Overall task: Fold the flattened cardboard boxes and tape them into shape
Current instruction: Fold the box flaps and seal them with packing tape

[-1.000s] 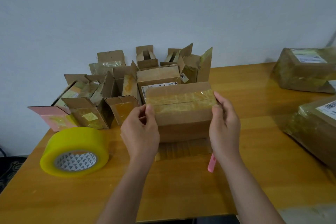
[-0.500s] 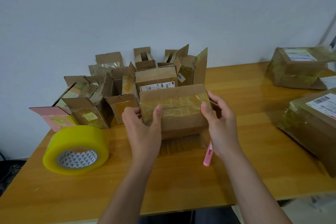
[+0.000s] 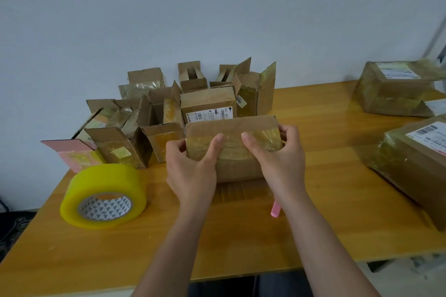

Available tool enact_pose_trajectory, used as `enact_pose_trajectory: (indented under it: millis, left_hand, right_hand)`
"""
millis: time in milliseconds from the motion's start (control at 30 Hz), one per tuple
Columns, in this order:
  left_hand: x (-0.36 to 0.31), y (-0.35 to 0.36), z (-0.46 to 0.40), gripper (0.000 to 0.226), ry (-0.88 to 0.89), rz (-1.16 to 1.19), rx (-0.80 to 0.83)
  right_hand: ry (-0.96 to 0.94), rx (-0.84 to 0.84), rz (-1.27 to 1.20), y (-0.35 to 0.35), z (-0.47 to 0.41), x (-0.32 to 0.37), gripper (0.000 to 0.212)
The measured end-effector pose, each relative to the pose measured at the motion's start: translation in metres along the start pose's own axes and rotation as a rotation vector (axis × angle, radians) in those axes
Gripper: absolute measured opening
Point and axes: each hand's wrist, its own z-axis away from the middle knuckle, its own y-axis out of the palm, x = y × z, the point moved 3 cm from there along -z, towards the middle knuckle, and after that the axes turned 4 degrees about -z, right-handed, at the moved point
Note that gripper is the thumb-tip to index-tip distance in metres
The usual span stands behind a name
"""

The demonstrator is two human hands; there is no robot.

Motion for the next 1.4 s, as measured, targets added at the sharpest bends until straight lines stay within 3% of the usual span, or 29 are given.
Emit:
enact_pose_trajectory:
  millis: [400,500,633,733,900,1067,1200,1400]
  left_hand:
    - [0.013,-0.007,0.006,0.035,0.131,0.171,-0.065]
    - [0.013,-0.006,0.009,0.031,0.129,0.166,-0.099]
    - [0.014,-0.004,0.005,0.049,0.121,0.098,-0.081]
    - [0.019,-0.003,-0.003,0.049,0.104,0.127,-0.036]
    - [0.021,-0.004,-0.006,0.046,0.051,0.114,0.098]
    - [0.022,-0.005,0.006,0.084,-0.033,0.091,0.292]
    - [0.017,-0.012,0.013,0.067,-0.151,0.242,0.393]
    - [0.001,-0.026,0.013,0.062,-0.018,0.380,0.357]
  right_hand:
    - [-0.215,-0.163,0.016,-0.005,0.012,-0.005,0.029]
    - [-0.249,-0.207,0.025,-0.004,0.014,-0.001,0.035]
    - [-0.228,-0.135,0.063,0.001,0.012,-0.003,0.046]
    - [-0.221,-0.049,0.046,-0.003,0.009,-0.006,0.055]
    - [-0.168,0.094,0.084,-0.008,0.007,-0.004,0.027]
    - [-0.146,0.144,0.103,-0.014,0.011,-0.001,0.029]
    - [-0.022,0.191,0.001,-0.026,0.012,0.003,0.034]
    - [0.048,0.213,-0.295,-0.040,-0.002,0.016,0.039]
